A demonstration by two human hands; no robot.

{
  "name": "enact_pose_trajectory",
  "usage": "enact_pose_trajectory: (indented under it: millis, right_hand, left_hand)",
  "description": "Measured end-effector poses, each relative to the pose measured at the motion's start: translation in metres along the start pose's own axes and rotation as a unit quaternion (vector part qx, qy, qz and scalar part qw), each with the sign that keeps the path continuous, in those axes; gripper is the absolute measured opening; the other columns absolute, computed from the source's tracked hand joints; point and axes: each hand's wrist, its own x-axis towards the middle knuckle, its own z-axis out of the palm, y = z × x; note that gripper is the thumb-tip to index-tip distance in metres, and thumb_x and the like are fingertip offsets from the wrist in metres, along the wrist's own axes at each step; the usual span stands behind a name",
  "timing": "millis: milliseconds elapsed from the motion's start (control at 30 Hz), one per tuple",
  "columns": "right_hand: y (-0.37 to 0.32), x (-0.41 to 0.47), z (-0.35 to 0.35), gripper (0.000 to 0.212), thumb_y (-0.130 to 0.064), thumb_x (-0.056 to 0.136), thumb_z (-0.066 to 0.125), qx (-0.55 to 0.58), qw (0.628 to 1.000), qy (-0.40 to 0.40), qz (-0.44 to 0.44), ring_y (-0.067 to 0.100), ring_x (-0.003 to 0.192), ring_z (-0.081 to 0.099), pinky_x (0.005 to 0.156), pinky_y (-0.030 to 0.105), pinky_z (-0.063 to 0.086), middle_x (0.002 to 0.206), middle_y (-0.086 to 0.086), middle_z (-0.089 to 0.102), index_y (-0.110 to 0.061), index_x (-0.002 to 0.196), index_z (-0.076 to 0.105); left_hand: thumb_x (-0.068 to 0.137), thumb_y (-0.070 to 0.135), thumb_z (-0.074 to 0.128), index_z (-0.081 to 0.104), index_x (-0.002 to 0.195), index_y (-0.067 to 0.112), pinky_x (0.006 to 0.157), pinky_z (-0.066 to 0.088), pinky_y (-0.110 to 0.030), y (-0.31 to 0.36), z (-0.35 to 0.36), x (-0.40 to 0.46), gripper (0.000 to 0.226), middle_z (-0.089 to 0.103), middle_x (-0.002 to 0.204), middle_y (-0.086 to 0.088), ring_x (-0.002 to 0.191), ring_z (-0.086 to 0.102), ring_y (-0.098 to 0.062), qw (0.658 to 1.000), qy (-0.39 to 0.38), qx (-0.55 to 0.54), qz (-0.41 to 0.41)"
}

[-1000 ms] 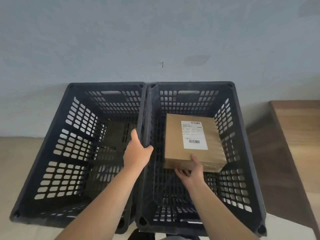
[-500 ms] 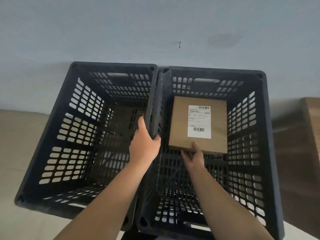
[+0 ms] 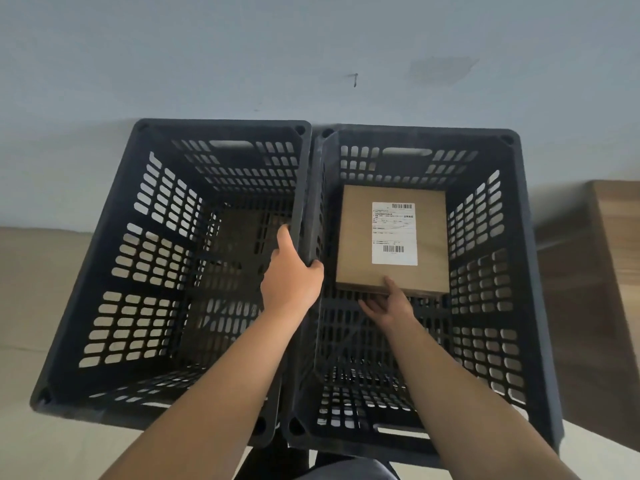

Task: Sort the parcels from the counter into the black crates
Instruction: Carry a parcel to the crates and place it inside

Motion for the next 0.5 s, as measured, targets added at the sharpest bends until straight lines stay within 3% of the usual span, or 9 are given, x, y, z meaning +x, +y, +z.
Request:
enact_pose_trajectory:
  millis: [100, 200, 333, 500]
  right_hand:
    - [-0.001, -0.025, -0.011, 0.056, -0.025, 0.099, 0.068, -0.005, 1.0, -0.014, 0.008, 0.044, 0.141, 0.045, 0.092, 0.058, 0.053, 0.154, 0.024, 0.043, -0.012, 0.148, 0.044]
    - [0.006, -0.062, -0.023, 0.063, -0.026, 0.103, 0.06, -0.017, 0.999, -0.043, 0.002, 0.043, 0.142, 0.044, 0.104, 0.059, 0.048, 0.156, 0.024, 0.041, -0.006, 0.157, 0.033]
    - [0.023, -0.128, -0.035, 0.05, -0.021, 0.106, 0.054, -0.038, 0.993, -0.087, -0.064, 0.042, 0.136, 0.05, 0.108, 0.058, 0.048, 0.151, 0.023, 0.048, -0.007, 0.152, 0.042]
    - [0.065, -0.21, -0.061, 0.033, -0.02, 0.107, 0.052, -0.078, 0.974, -0.124, -0.173, 0.035, 0.119, 0.063, 0.101, 0.055, 0.055, 0.135, 0.017, 0.061, -0.009, 0.137, 0.056]
  left_hand:
    - [0.094, 0.029, 0.066, 0.012, 0.158, 0.034, 0.094, 0.055, -0.046, -0.003, -0.006, 0.001, 0.083, 0.054, 0.143, -0.006, 0.111, 0.064, -0.03, 0.998, -0.041, -0.048, 0.007]
    - [0.091, 0.027, 0.071, 0.008, 0.159, 0.041, 0.108, 0.047, -0.047, -0.008, -0.024, -0.002, 0.094, 0.044, 0.156, -0.004, 0.13, 0.054, -0.029, 0.98, -0.135, -0.146, 0.003]
    - [0.095, 0.029, 0.07, 0.012, 0.162, 0.039, 0.117, 0.032, -0.048, -0.025, -0.061, -0.027, 0.089, 0.026, 0.167, -0.003, 0.15, 0.032, -0.029, 0.96, -0.189, -0.2, 0.046]
    - [0.098, 0.03, 0.066, 0.034, 0.154, 0.039, 0.114, 0.043, -0.048, -0.067, -0.103, -0.081, 0.066, 0.044, 0.155, -0.002, 0.136, 0.048, -0.022, 0.918, -0.244, -0.298, 0.097]
